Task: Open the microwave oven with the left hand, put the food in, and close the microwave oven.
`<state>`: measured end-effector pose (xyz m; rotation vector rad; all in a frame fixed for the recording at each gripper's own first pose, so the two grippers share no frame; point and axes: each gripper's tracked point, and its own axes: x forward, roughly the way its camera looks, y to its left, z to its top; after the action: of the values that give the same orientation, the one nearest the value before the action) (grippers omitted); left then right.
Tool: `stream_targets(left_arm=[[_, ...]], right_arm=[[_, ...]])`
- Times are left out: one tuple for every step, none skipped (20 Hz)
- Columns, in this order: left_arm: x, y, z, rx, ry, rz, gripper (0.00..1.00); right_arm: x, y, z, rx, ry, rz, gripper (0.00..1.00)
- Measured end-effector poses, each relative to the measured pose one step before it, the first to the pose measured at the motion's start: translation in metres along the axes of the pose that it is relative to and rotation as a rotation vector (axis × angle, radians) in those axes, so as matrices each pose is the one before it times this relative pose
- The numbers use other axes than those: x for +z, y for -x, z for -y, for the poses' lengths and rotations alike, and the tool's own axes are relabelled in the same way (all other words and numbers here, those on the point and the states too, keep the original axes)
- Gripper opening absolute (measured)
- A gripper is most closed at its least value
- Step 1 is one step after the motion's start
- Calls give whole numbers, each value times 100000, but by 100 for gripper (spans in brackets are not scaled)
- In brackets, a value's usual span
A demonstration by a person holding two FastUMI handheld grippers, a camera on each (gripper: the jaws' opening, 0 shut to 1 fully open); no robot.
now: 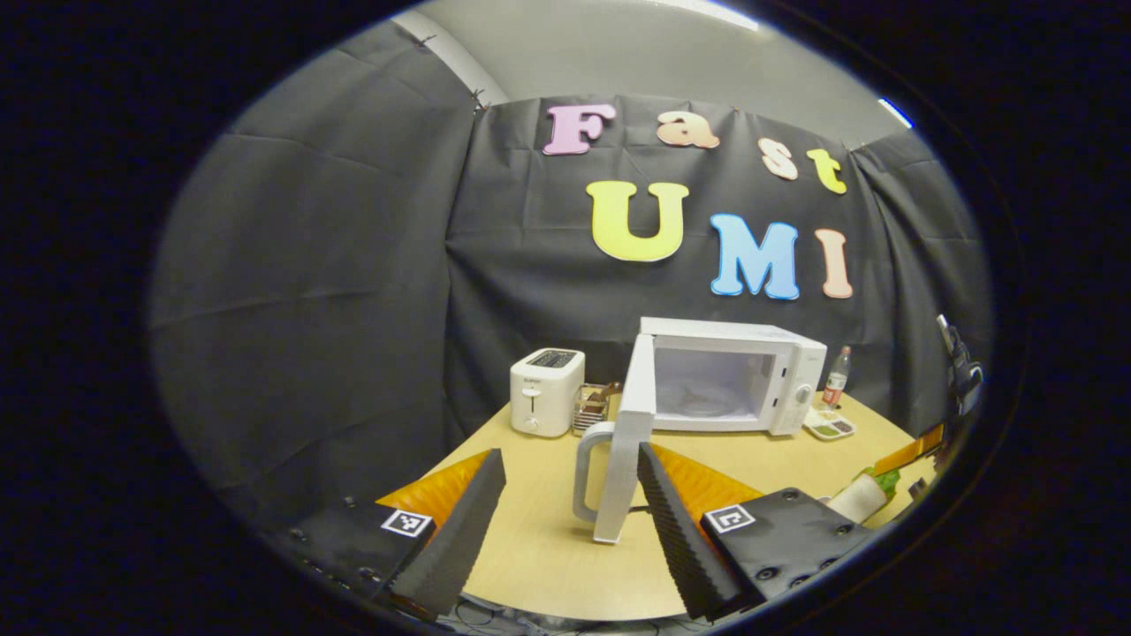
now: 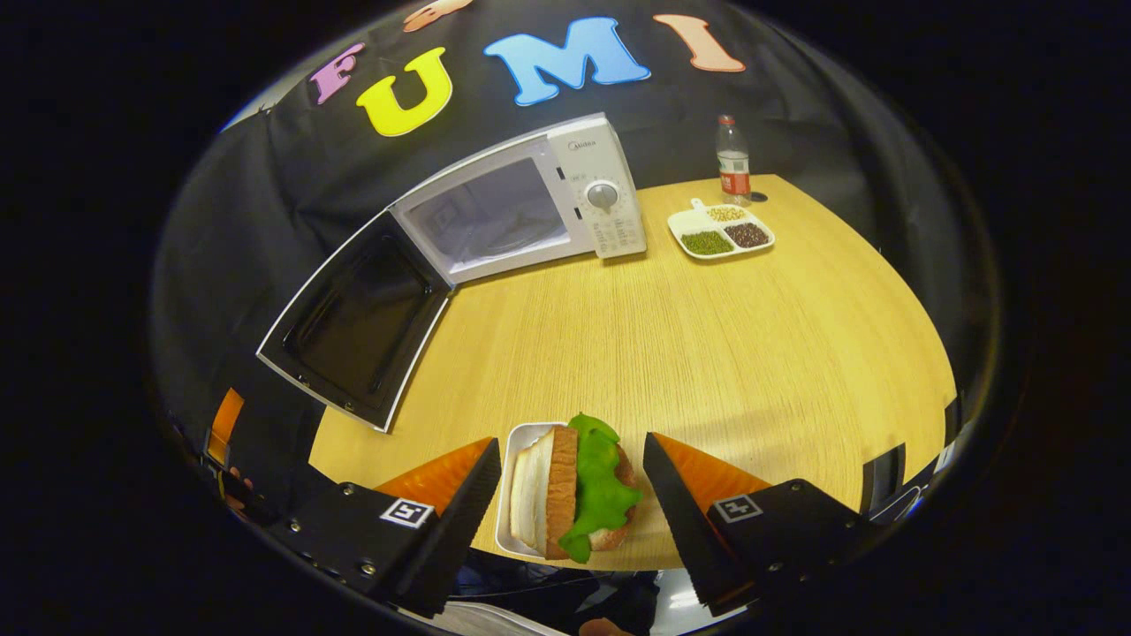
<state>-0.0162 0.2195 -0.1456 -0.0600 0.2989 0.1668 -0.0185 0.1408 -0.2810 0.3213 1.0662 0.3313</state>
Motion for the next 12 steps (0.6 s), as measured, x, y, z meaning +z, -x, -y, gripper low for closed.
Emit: stream_targets(left_arm=[[97, 708, 221, 666, -198, 434, 96], [232, 526, 18, 1166, -654, 655, 98], [-7, 489, 219, 1102, -666, 216, 98], [44, 448, 111, 1078, -422, 79, 97], [-110, 598, 193, 984, -37, 229, 97], [30, 436, 18, 1312, 152, -26, 96], [-207, 341, -69, 1575, 168, -422, 96], [-133, 303, 203, 979, 359, -351, 95], [-221, 420, 209, 977, 147, -374, 95], [11, 301, 145, 1118, -212, -66, 94], [-6, 375, 153, 1139, -288, 633, 96], [467, 124, 317, 474, -53, 1181, 98]], right_arm=[[-534, -241, 238, 665, -1658, -2815, 98], [-862, -331, 118, 1077, -2005, -3043, 98], [-609, -294, 100, 1740, -2354, -3275, 98], [-723, -428, 71, 1957, -3049, -2618, 98], [-288, -453, 42, 1688, -3226, -1798, 98], [-421, -215, -340, 3315, -3206, -2007, 96], [-250, -180, -195, 2617, -3726, -1624, 92], [-128, 191, -170, 2098, -3007, -1074, 76], [31, 95, -210, 2498, -3086, 217, 60], [-16, -198, -172, 1749, -1581, -380, 52], [43, 231, -80, 996, 591, -483, 45], [-143, 77, -173, 1128, 2493, -403, 39]])
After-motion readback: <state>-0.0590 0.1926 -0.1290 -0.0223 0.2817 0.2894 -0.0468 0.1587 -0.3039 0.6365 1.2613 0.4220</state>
